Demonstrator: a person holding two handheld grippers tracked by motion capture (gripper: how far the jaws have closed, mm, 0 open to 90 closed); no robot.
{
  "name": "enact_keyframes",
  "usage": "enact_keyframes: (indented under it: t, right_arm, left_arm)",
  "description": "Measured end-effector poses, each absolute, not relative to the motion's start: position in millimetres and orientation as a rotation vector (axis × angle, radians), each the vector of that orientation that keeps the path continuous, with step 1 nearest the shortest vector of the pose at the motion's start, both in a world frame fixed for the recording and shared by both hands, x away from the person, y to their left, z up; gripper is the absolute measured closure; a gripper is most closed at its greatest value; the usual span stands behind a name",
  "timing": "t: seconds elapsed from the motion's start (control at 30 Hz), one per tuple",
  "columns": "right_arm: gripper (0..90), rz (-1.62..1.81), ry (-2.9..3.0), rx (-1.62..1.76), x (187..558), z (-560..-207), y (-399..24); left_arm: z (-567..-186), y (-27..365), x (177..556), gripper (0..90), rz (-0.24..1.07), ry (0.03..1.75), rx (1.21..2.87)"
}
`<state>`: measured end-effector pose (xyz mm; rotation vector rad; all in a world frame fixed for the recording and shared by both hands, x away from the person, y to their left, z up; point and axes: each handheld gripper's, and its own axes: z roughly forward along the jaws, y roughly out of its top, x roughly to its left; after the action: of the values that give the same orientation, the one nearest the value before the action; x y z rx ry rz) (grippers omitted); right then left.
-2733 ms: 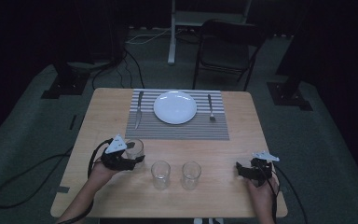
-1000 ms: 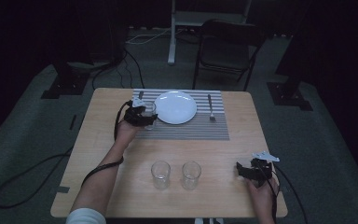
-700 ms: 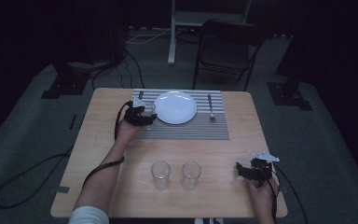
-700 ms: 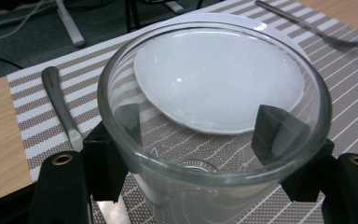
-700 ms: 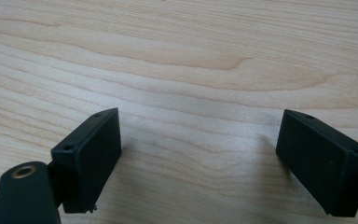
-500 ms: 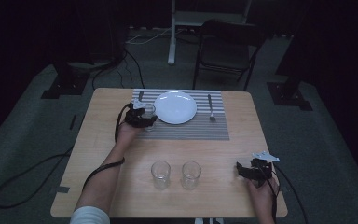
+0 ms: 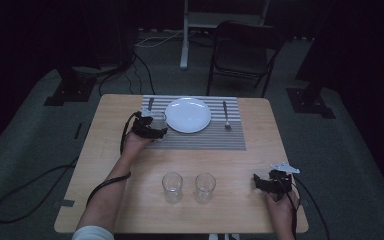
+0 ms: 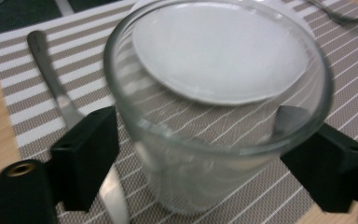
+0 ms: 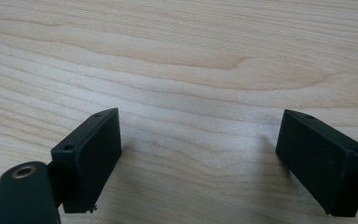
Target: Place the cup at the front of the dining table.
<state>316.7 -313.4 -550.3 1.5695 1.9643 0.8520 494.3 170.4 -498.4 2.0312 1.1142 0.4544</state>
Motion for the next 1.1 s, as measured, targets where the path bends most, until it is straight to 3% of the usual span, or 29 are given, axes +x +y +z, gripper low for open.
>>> enact_keyframes:
  t: [0.1, 0.47, 0.83, 1.1]
  right_arm:
    - [13.8, 0.852, 1.964, 1.570, 316.7, -550.3, -313.3]
    - [13.8, 0.852, 1.964, 1.570, 316.7, -550.3, -313.3]
    - [13.8, 0.852, 1.964, 1.570, 316.7, -550.3, -313.3]
    - [13.8, 0.852, 1.964, 1.570, 316.7, -550.3, -313.3]
  left_arm:
    - [-498.8, 174.3, 492.9, 0.2, 0.412, 1.117, 2.052]
    - [-503.6, 188.7, 465.7, 0.2, 0.325, 1.092, 2.106]
    - [-507.4, 201.4, 435.8, 0.3, 0.428, 1.076, 2.097]
    - [-509.8, 212.0, 418.4, 0.2, 0.421, 1.095, 2.106]
